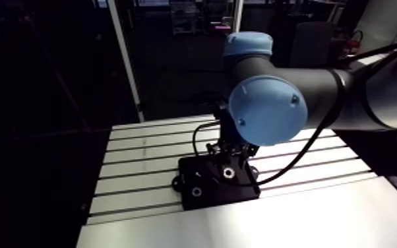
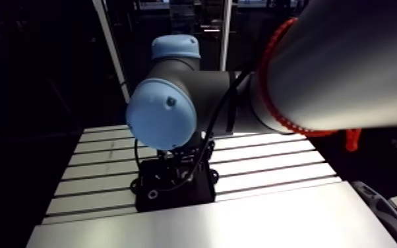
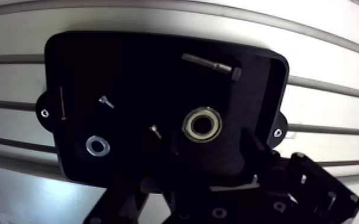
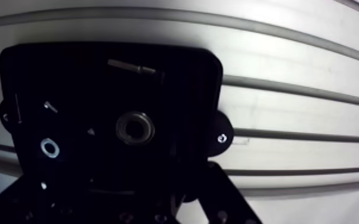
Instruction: Pick up the bearing and press it into the housing until flush.
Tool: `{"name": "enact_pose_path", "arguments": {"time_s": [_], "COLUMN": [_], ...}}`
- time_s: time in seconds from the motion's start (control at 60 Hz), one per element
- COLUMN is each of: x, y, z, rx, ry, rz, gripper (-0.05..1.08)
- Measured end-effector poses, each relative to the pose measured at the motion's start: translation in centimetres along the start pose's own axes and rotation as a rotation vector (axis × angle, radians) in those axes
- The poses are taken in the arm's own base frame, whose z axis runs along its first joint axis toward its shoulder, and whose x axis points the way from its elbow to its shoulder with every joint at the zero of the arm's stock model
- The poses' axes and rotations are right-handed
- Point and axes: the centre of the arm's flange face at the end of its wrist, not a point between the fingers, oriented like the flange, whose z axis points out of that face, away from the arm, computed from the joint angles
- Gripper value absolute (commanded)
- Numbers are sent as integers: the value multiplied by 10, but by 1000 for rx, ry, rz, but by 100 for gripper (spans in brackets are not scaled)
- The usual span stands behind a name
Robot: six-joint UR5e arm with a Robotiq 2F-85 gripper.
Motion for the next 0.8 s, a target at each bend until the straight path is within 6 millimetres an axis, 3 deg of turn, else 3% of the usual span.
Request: {"name": "enact_pose_path", "arguments": {"time_s": [0.8], "x": [5], "y": [-2], "z": [15], "rx": [1], "ry": [8], "rz": [-7], "gripper": [40]}}
